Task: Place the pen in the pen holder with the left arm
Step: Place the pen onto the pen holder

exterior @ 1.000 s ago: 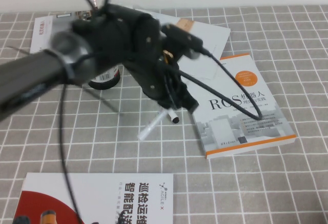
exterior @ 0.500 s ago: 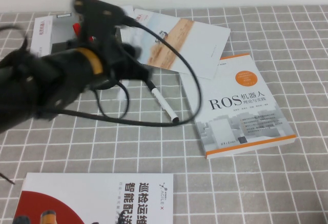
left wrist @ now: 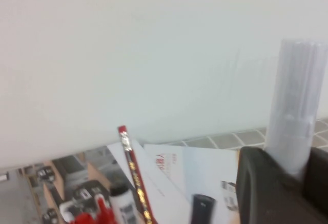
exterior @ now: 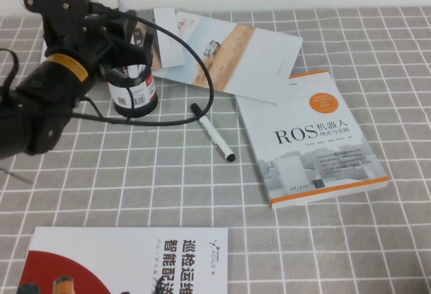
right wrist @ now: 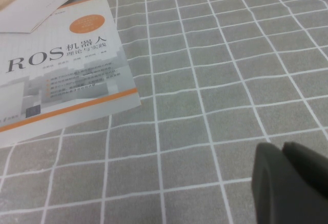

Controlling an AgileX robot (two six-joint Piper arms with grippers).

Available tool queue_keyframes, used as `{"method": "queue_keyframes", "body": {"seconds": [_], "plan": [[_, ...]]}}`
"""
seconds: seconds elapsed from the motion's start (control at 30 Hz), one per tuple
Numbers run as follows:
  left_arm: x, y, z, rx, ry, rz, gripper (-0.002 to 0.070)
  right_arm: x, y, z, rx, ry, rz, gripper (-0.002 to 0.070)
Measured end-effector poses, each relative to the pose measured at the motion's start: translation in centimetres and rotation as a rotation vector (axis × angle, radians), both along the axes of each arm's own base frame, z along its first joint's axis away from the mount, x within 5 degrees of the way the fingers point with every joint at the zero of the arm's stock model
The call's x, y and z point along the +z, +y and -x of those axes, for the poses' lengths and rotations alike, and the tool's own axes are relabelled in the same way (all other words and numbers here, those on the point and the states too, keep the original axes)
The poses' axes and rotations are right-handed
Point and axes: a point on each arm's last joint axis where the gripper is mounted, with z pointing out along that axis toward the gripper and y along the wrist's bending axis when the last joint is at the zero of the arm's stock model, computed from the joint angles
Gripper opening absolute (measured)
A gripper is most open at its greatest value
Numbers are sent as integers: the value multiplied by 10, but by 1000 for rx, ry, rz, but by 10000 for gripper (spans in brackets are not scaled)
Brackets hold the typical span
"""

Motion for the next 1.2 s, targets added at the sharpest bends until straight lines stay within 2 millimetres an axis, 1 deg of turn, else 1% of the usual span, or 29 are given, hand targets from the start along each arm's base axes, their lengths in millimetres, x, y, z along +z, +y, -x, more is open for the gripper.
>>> {"method": "queue_keyframes", "body": {"seconds": [0.2, 0.4, 0.6, 0.7, 0.77, 0.97, 1.2], "plan": [[-11, 0, -24, 12, -26, -46, 109, 0, 0, 0, 0, 0, 0, -15], [-24, 6, -38, 30, -24, -73, 109, 0, 0, 0, 0, 0, 0, -15], [-23, 6, -51, 36, -44, -79, 109, 0, 0, 0, 0, 0, 0, -15], [-25, 5, -59, 45, -13, -95, 112, 0, 0, 0, 0, 0, 0, -15], [-29, 5, -63, 50, 19, -101, 133, 0, 0, 0, 0, 0, 0, -15], [-40, 5, -66, 54, 61, -97, 234, 0, 0, 0, 0, 0, 0, -15], [-43, 4, -66, 53, 68, -98, 254, 0, 0, 0, 0, 0, 0, -15]]}}
